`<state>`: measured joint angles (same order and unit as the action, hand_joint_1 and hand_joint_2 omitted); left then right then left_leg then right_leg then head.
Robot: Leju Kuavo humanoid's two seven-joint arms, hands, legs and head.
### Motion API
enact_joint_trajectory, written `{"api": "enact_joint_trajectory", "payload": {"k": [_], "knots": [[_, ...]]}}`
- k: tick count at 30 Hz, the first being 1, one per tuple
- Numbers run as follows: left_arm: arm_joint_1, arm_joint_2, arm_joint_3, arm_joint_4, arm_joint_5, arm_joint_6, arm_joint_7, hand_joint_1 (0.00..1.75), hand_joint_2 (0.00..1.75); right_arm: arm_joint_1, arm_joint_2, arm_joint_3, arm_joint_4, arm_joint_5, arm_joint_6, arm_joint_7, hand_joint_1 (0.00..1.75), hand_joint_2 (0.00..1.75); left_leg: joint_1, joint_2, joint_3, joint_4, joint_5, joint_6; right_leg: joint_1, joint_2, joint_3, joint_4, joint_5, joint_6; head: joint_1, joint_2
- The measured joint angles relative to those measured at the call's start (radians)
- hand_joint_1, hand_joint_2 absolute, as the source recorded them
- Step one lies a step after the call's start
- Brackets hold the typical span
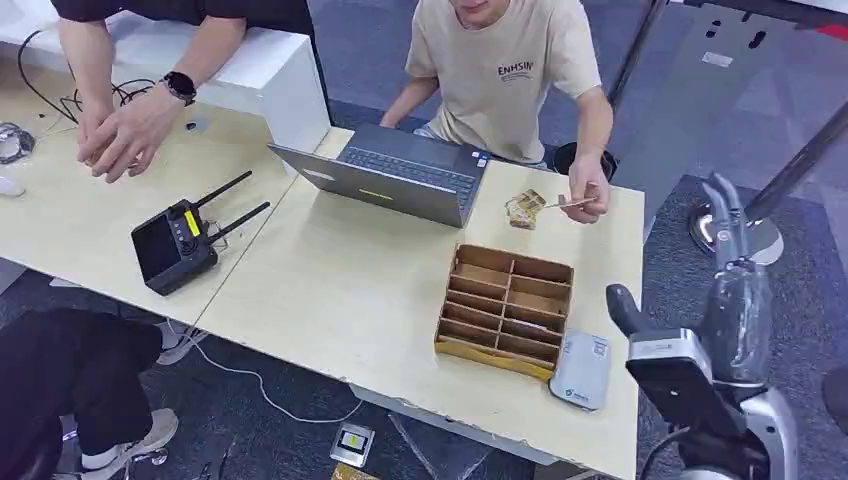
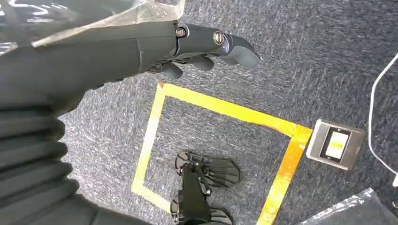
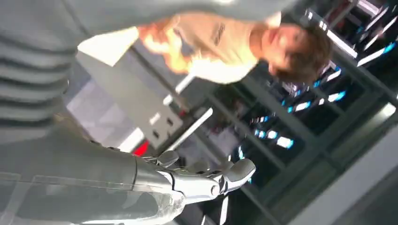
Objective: Pass the card to the sensor for recognition and then transmit it.
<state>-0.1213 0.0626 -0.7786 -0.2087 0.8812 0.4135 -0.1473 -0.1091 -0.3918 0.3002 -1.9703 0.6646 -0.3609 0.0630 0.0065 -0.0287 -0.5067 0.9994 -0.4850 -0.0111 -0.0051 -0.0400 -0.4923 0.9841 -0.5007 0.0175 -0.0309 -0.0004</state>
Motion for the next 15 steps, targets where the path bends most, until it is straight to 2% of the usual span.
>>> {"api": "enact_joint_trajectory", "payload": {"k": [1,2,15], "knots": [[-0.002,-0.001,-0.003,0.0,-0.001,0.0,0.0,0.0,1.75,0.0,0.0,0.009,0.013,-0.01,0.002,-0.008,0.0,0.0,0.0,0.0,0.0,0.0,0.0,0.0,0.0,0.0,0.0,0.0,0.0,0.0,0.0,0.0],[-0.003,-0.001,-0.005,0.0,-0.002,0.0,0.0,0.0,1.75,0.0,0.0,0.018,0.023,-0.017,0.004,-0.015,0.0,1.75,0.0,0.0,0.0,0.0,0.0,0.0,0.0,0.0,0.0,0.0,0.0,0.0,0.0,0.0],[-0.015,-0.006,-0.027,0.0,-0.025,-0.005,0.018,0.0,1.75,-0.044,0.054,0.127,0.171,-0.019,-0.015,-0.071,0.0,1.75,0.0,0.002,0.0,0.0,0.0,0.0,0.0,0.001,0.0,0.0,0.0,0.0,0.0,0.0]]}}
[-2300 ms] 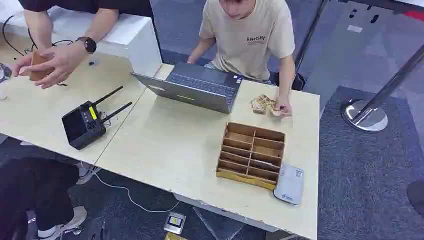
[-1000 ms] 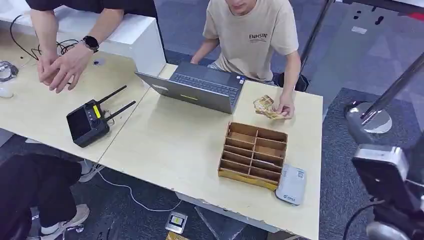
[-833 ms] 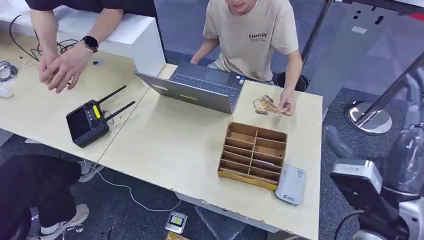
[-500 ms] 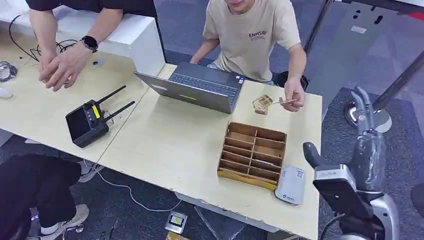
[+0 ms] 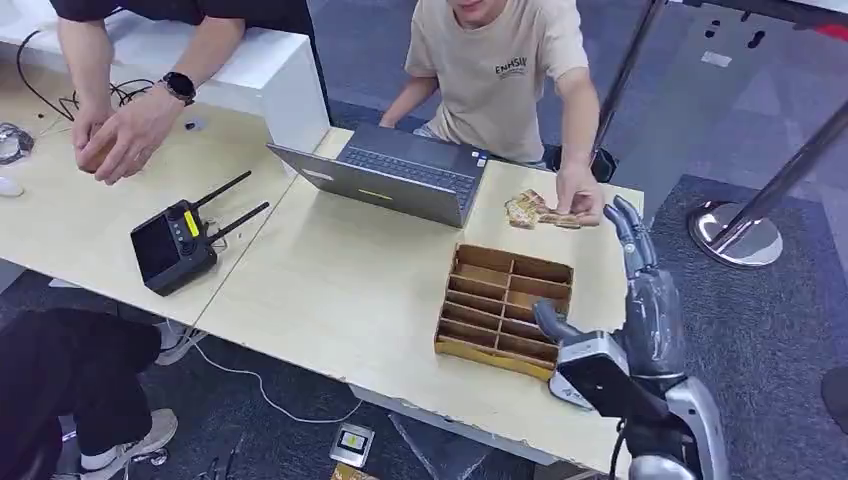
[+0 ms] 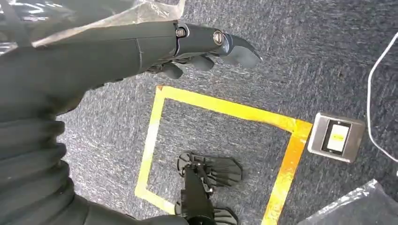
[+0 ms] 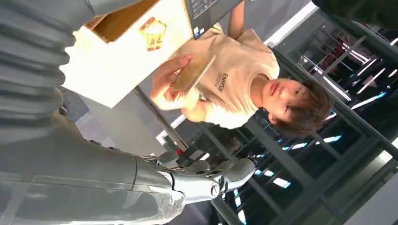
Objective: Pass the card to the sensor for recognition and then transmit it.
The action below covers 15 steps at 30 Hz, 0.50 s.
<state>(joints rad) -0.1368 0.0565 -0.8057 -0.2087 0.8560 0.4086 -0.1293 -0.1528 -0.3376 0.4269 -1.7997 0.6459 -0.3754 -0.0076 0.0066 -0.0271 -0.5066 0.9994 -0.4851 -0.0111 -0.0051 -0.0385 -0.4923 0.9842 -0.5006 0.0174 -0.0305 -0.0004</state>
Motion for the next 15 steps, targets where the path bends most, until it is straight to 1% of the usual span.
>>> {"api": "enact_joint_trajectory", "payload": {"k": [2,4,7,9,12,15], "knots": [[-0.002,-0.001,-0.003,0.0,-0.002,-0.001,0.0,0.0,1.75,-0.008,0.012,0.019,0.028,0.008,-0.011,0.0,0.0,1.75,0.0,0.0,0.0,0.0,0.0,0.0,0.0,0.0,0.0,0.0,0.0,0.0,0.0,0.0],[-0.003,-0.002,-0.003,0.0,-0.002,-0.001,0.004,0.0,1.75,-0.008,0.023,0.03,0.051,-0.025,-0.025,-0.005,0.0,1.75,0.0,0.0,0.0,0.0,0.0,0.0,0.0,0.0,0.0,0.0,0.0,0.0,0.0,0.0],[-0.002,-0.004,-0.004,0.0,0.002,0.001,0.011,0.0,1.75,-0.009,0.049,0.048,0.115,-0.08,-0.061,-0.031,0.0,1.75,0.0,0.001,0.0,0.0,0.0,0.0,0.0,0.001,0.0,0.0,0.0,0.0,0.0,0.0],[-0.002,-0.006,-0.005,0.0,0.003,0.002,0.011,0.0,1.75,-0.007,0.062,0.059,0.15,-0.09,-0.074,-0.041,0.0,1.75,0.0,0.001,0.0,0.0,0.0,0.0,0.0,0.001,0.0,0.0,0.0,0.0,0.0,0.0],[-0.001,-0.008,-0.01,0.0,0.003,0.002,0.011,0.0,1.75,-0.004,0.076,0.071,0.199,-0.1,-0.124,-0.054,0.0,1.75,0.0,0.001,0.0,0.0,0.0,0.0,0.0,0.001,-0.001,0.0,0.0,0.0,0.0,0.0],[-0.001,-0.01,-0.012,0.0,-0.003,0.003,0.015,0.0,1.75,0.002,0.088,0.079,0.256,-0.076,-0.192,-0.054,0.0,1.75,0.0,0.001,0.0,0.0,0.0,0.0,0.0,0.001,-0.001,0.0,0.0,0.0,0.0,0.0]]}}
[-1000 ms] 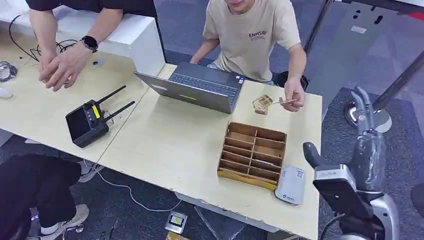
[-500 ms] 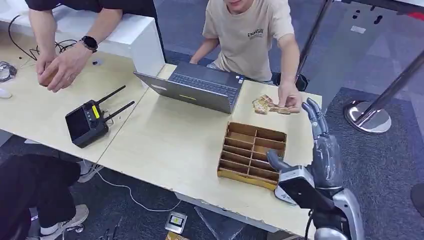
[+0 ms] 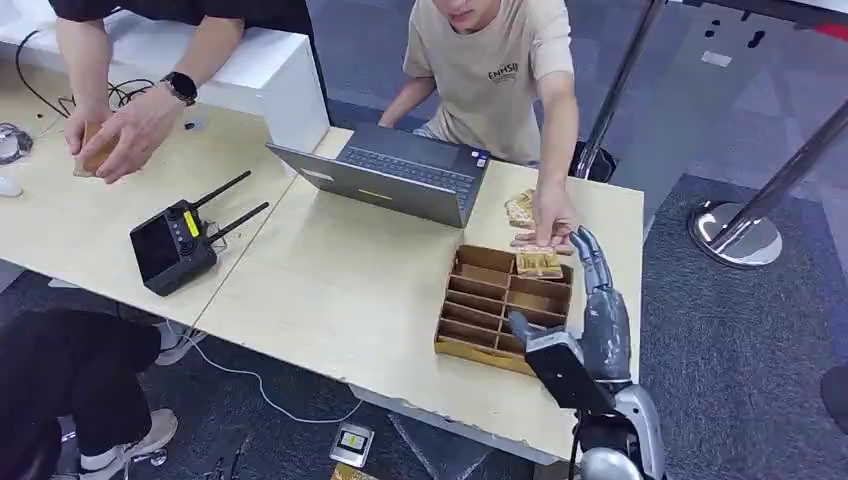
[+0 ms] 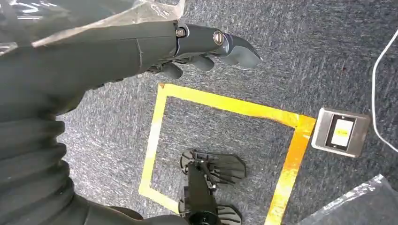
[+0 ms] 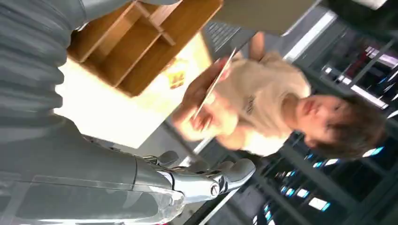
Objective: Pass the card to the sensor for recognition and then transmit it.
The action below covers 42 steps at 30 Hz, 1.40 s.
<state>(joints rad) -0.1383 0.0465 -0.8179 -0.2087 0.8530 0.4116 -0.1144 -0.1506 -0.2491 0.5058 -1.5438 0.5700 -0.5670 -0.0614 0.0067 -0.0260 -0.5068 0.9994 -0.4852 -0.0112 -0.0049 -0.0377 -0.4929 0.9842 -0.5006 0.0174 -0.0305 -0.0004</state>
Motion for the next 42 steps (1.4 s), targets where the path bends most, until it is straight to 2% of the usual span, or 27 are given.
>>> {"api": "enact_joint_trajectory", "payload": {"k": [4,9,12,17,18,19,21,25,26,32,42], "knots": [[-0.004,0.0,-0.007,0.0,-0.003,-0.002,0.001,0.0,1.75,0.006,0.015,0.007,0.074,-0.026,-0.083,-0.006,0.0,1.75,0.0,0.001,0.0,0.0,0.0,0.0,0.0,0.0,0.0,0.0,0.0,0.0,0.0,0.0],[-0.005,0.0,-0.009,0.0,-0.006,-0.006,0.001,0.0,1.75,0.012,0.024,0.008,0.149,-0.037,-0.116,-0.031,0.0,1.75,0.0,0.001,0.001,0.0,0.0,0.0,0.0,0.001,0.0,0.0,0.0,0.0,0.0,0.0],[-0.005,0.0,-0.01,0.0,-0.006,-0.008,0.003,0.0,1.75,0.017,0.036,-0.001,0.185,0.054,-0.121,-0.039,0.0,1.75,0.0,0.001,0.001,0.0,0.0,0.0,0.0,0.001,0.0,0.0,0.0,0.0,0.0,0.0],[-0.005,-0.002,-0.011,0.0,-0.007,-0.007,0.006,0.0,1.75,0.045,0.081,-0.069,0.209,0.241,-0.125,-0.072,0.0,1.75,0.0,0.001,0.001,0.0,0.0,0.0,0.0,0.001,0.0,0.0,0.0,0.0,0.0,0.0],[-0.005,-0.002,-0.011,0.0,-0.008,-0.006,0.011,0.0,1.75,0.051,0.093,-0.087,0.211,0.258,-0.125,-0.084,0.31,1.75,0.0,0.002,0.001,0.0,0.0,0.0,0.0,0.001,0.0,0.0,0.0,0.0,0.0,0.0],[-0.005,-0.002,-0.011,0.0,-0.009,-0.006,0.014,0.0,1.75,0.056,0.103,-0.103,0.211,0.267,-0.125,-0.094,1.45,1.75,0.0,0.002,0.001,0.0,0.0,0.0,0.0,0.001,0.0,0.0,0.0,0.0,0.0,0.0],[-0.005,-0.003,-0.011,0.0,-0.009,-0.006,0.015,0.0,1.75,0.064,0.122,-0.133,0.211,0.28,-0.125,-0.111,1.75,1.75,0.0,0.002,0.001,0.0,0.0,0.0,0.0,0.002,0.0,0.0,0.0,0.0,0.0,0.0],[-0.006,-0.004,-0.013,0.0,-0.014,-0.005,0.015,0.0,1.75,0.077,0.162,-0.195,0.21,0.286,-0.125,-0.152,1.75,1.75,0.0,0.002,0.001,0.0,0.0,0.0,0.0,0.002,0.0,0.0,0.0,0.0,0.0,0.0],[-0.006,-0.005,-0.014,0.0,-0.016,-0.004,0.015,0.0,0.0,0.08,0.172,-0.21,0.21,0.282,-0.125,-0.158,1.75,1.75,0.0,0.002,0.001,0.0,0.0,0.0,0.0,0.002,0.0,0.0,0.0,0.0,0.0,0.0],[-0.007,-0.006,-0.015,0.0,-0.02,-0.001,0.015,0.0,0.0,0.086,0.21,-0.272,0.21,0.278,-0.125,-0.169,1.75,1.75,0.0,0.003,0.001,0.0,0.0,0.0,0.0,0.003,0.0,0.0,0.0,0.0,0.0,0.0],[-0.01,-0.01,-0.017,0.0,-0.027,0.002,0.016,0.0,0.0,0.096,0.249,-0.328,0.21,0.29,-0.125,-0.192,1.75,1.75,0.0,0.004,0.002,0.0,0.0,0.0,0.0,0.003,0.0,0.0,0.0,0.0,0.0,0.0]]}}
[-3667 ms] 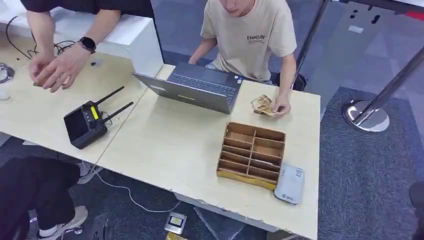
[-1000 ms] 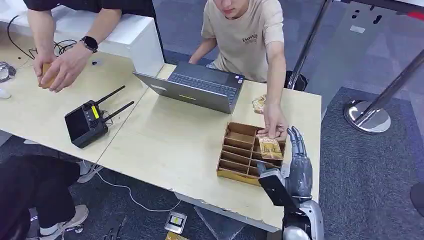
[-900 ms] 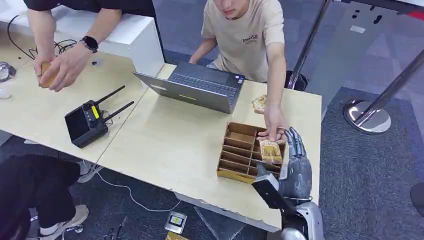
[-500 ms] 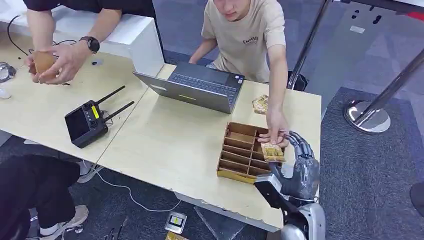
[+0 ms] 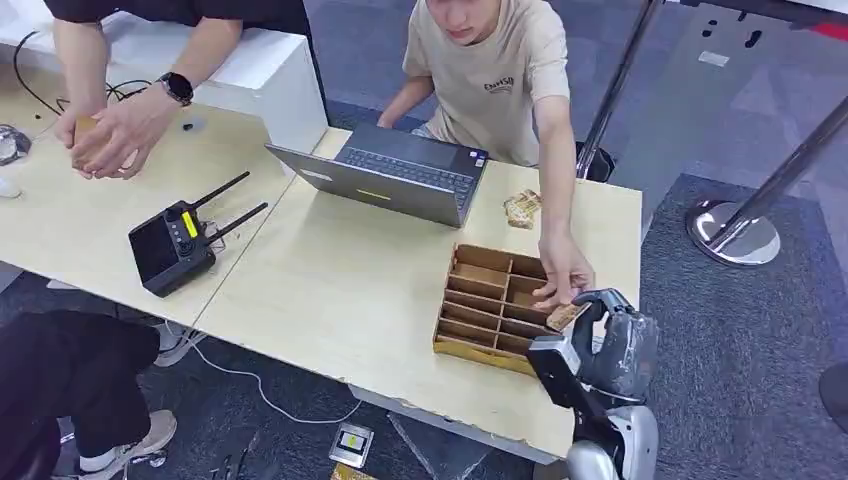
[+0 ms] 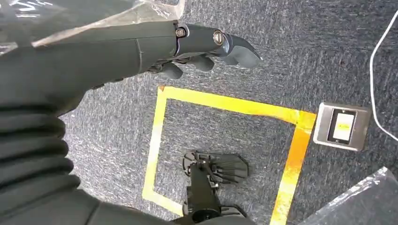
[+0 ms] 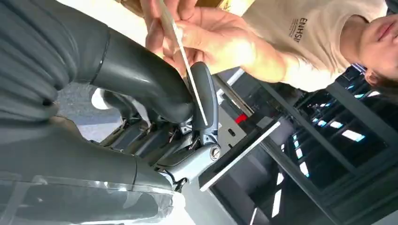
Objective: Pass the card to the sensor for recognition and then transmit it.
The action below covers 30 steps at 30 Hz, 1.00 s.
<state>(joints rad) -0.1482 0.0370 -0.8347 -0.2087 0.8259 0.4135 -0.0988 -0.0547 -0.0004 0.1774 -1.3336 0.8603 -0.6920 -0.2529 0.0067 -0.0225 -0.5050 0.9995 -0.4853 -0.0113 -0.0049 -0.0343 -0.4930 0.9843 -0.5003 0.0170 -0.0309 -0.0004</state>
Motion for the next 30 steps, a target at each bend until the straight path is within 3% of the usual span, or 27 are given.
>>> {"api": "enact_joint_trajectory", "payload": {"k": [11,17,30], "knots": [[0.001,-0.004,-0.003,0.0,0.001,0.008,-0.008,0.0,0.0,0.002,0.004,-0.007,-0.028,-0.307,0.0,0.024,1.75,1.75,0.0,0.0,0.0,0.0,0.0,0.0,0.0,0.0,0.0,0.0,0.0,0.0,0.0,0.0],[0.008,-0.005,-0.003,0.0,0.021,0.018,-0.026,0.0,0.0,0.003,-0.032,-0.003,-0.069,-0.475,0.0,0.058,1.75,1.75,0.0,0.0,0.0,0.0,0.0,0.0,0.0,0.0,0.0,0.0,0.0,0.0,0.0,0.0],[0.036,-0.004,0.004,0.001,0.069,0.031,-0.055,0.0,0.0,0.162,-0.185,-0.022,-0.236,-0.456,0.001,0.19,1.75,1.75,0.0,0.001,0.0,0.0,-0.001,0.0,0.0,0.001,0.0,0.0,0.0,0.0,0.0,0.0]]}}
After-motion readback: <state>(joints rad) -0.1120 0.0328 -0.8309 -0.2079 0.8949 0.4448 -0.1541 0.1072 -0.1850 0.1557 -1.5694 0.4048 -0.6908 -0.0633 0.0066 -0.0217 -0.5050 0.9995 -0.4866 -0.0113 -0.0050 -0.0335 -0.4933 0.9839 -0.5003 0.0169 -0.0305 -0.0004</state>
